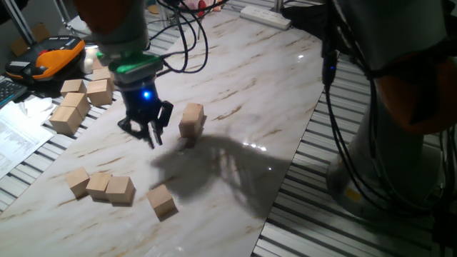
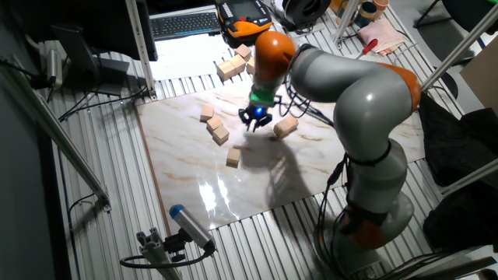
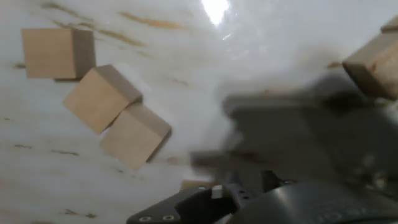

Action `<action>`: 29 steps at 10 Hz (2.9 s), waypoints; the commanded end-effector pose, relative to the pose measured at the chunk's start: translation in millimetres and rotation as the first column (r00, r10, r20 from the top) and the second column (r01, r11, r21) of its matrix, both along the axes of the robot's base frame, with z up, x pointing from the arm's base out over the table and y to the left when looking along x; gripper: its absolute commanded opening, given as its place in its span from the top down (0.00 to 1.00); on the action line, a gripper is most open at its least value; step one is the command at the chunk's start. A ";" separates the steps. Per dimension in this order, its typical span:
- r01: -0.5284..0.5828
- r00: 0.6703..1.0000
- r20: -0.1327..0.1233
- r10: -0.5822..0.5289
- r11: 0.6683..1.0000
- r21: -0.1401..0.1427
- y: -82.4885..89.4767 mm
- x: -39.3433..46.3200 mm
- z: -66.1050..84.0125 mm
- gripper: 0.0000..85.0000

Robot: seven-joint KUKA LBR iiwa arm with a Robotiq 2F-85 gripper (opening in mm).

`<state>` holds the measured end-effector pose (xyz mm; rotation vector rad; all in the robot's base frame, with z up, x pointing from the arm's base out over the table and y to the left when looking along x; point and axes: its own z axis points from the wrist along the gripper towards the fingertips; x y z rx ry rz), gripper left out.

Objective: Stack the blocks into a pyramid shape

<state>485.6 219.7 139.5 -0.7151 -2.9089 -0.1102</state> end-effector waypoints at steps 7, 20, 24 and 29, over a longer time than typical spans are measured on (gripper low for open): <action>0.052 0.998 0.033 -0.049 0.995 -0.090 59.6 -20.9 -22.7 0.20; 0.029 0.997 0.067 -0.022 0.993 -0.114 66.8 -25.1 -73.3 0.20; 0.019 0.998 0.056 -0.013 0.994 -0.110 68.8 -24.4 -77.5 0.20; -0.036 0.999 0.035 0.042 0.989 -0.142 69.8 -23.8 -80.8 0.20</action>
